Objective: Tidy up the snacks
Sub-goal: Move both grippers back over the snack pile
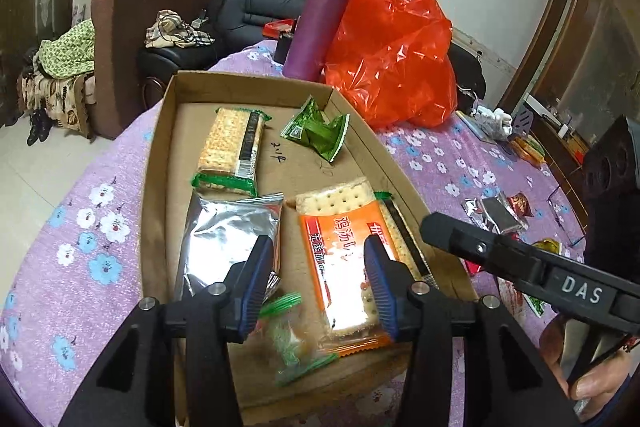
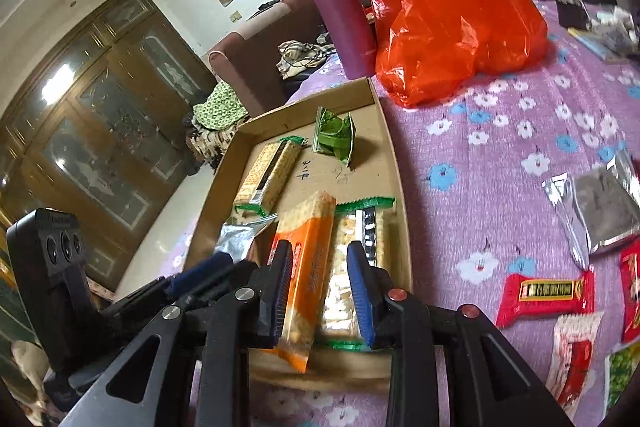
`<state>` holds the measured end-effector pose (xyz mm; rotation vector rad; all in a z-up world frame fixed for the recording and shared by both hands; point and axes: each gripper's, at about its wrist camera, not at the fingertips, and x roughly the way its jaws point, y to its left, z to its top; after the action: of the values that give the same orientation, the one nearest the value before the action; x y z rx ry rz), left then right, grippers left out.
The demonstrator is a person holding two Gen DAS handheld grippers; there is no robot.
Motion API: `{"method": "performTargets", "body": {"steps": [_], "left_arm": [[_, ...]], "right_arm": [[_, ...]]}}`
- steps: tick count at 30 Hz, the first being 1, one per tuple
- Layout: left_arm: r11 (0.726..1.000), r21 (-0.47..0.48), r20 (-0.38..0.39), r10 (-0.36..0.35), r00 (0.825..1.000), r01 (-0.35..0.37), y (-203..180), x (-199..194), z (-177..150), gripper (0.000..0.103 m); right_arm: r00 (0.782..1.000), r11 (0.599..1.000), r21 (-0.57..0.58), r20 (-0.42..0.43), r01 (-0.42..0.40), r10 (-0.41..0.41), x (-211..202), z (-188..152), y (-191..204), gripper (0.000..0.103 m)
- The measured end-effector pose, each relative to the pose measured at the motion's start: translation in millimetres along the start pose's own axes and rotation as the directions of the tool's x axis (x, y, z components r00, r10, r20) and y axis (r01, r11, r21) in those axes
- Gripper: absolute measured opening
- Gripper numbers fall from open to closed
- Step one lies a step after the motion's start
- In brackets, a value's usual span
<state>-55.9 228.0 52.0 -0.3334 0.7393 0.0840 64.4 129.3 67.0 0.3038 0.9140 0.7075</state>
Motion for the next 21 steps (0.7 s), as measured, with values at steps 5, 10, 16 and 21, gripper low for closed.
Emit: {"method": "performTargets", "body": {"steps": [5, 10, 16, 21], "left_arm": [[1.000, 0.024, 0.009, -0.007, 1.000, 0.007, -11.1, -7.7, 1.4, 0.047], [0.997, 0.068, 0.008, -0.028, 1.000, 0.028, -33.5, -12.1, 2.1, 0.051], [0.990, 0.128, -0.028, -0.053, 0.998, 0.056, -70.4, -8.6, -6.0, 0.054], [0.981, 0.170, -0.074, -0.080, 0.994, 0.091, -101.0, 1.0, -15.8, 0.054]], "right_arm": [[1.000, 1.000, -0.008, 0.024, -0.019, 0.019, -23.0, -1.8, -2.8, 0.033], [0.999, 1.000, 0.018, 0.050, -0.017, 0.016, -50.6, -3.5, -18.7, 0.033], [0.993, 0.997, 0.069, 0.110, 0.022, -0.030, -99.4, -9.2, -59.0, 0.036], [0.979, 0.983, 0.172, 0.174, 0.072, -0.102, -147.4, -14.9, -111.5, 0.036]]}}
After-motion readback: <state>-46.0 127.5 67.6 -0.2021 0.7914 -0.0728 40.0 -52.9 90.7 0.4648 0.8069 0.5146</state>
